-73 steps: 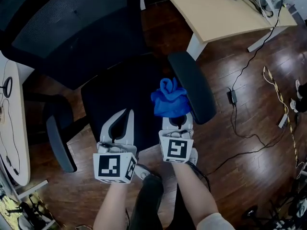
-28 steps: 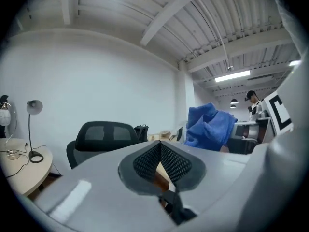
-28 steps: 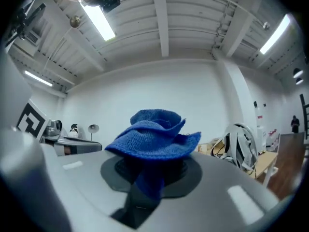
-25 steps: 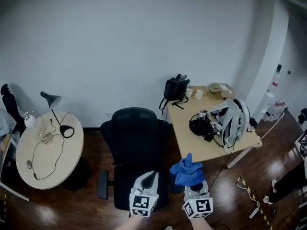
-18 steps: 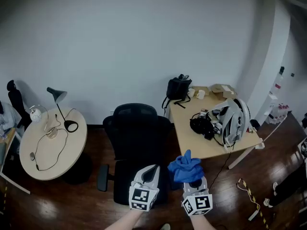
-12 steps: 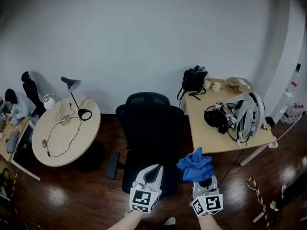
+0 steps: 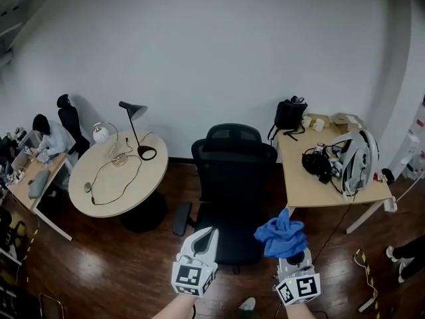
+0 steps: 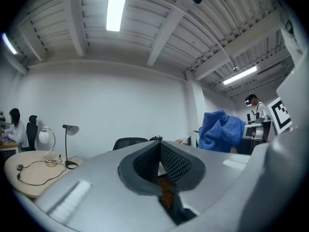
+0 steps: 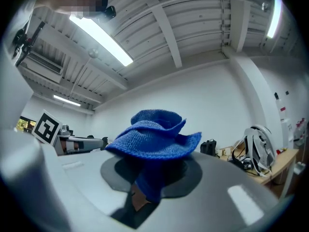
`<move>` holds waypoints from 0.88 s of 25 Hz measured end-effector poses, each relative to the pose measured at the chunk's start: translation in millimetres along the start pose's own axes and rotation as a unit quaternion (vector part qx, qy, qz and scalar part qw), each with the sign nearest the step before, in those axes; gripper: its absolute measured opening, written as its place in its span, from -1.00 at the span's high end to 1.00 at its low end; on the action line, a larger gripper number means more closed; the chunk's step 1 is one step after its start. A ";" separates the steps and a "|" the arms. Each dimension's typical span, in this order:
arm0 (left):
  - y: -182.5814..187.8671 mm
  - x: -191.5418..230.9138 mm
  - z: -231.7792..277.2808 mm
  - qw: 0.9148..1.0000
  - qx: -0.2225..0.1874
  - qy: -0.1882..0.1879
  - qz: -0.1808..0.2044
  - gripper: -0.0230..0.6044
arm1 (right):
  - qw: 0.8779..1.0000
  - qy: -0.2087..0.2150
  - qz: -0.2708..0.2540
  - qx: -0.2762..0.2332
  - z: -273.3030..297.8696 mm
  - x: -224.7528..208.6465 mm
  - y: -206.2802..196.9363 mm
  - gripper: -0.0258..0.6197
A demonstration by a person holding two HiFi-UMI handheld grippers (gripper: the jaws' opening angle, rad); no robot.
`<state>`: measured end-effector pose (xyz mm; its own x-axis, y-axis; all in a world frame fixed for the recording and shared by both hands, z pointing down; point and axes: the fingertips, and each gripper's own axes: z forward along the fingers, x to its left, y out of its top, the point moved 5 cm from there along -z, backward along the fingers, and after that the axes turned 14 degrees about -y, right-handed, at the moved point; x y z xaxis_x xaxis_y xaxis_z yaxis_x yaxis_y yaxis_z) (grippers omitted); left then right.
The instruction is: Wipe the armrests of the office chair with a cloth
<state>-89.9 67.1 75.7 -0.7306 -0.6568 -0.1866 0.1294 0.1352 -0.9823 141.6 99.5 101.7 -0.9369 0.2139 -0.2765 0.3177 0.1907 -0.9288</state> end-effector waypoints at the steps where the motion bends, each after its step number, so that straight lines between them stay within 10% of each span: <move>1: 12.2 -7.9 -15.2 1.000 0.015 -0.001 -0.010 0.78 | 1.000 -0.001 -0.001 -0.004 -11.7 8.8 10.7 0.64; 4: 43.0 -32.0 -70.9 0.998 0.054 -0.001 -0.025 0.78 | 1.000 0.007 -0.002 -0.021 -58.1 45.1 42.2 0.64; 12: 87.8 -79.0 -184.3 1.000 -0.001 -0.027 0.006 0.78 | 1.000 0.003 -0.005 0.008 -185.4 121.2 82.4 0.64; 22: 132.8 -141.5 -220.4 1.000 -0.011 -0.021 0.003 0.78 | 1.000 0.001 0.008 0.001 -251.4 109.9 141.4 0.65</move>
<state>-117.1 341.6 -25.2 -0.7006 -0.6866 -0.1943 0.1195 0.1555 -0.9806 120.3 390.9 1.9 -0.9314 0.2194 -0.2904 0.3319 0.1845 -0.9251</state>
